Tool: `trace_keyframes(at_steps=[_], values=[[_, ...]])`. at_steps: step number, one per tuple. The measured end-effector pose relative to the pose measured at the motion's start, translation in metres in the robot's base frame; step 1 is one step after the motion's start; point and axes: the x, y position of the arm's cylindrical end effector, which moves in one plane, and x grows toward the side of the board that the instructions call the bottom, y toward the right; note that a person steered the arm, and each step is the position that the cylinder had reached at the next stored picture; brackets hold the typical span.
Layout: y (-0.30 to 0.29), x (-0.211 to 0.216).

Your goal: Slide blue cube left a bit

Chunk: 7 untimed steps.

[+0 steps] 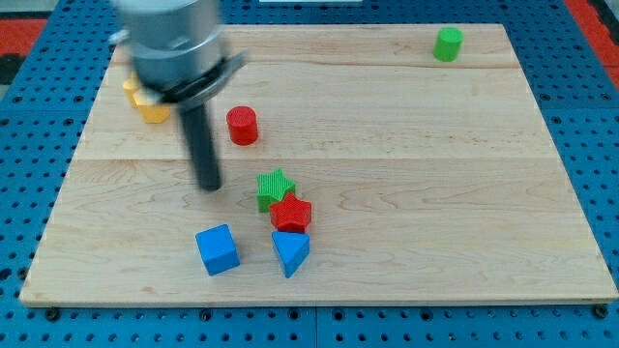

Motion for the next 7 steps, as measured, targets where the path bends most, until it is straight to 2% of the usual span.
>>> trace_keyframes(at_steps=[1, 2, 3, 4, 5, 7], values=[[0.030, 0.020], [0.046, -0.012], [0.079, -0.012], [0.061, 0.016], [0.075, 0.014], [0.085, -0.029]])
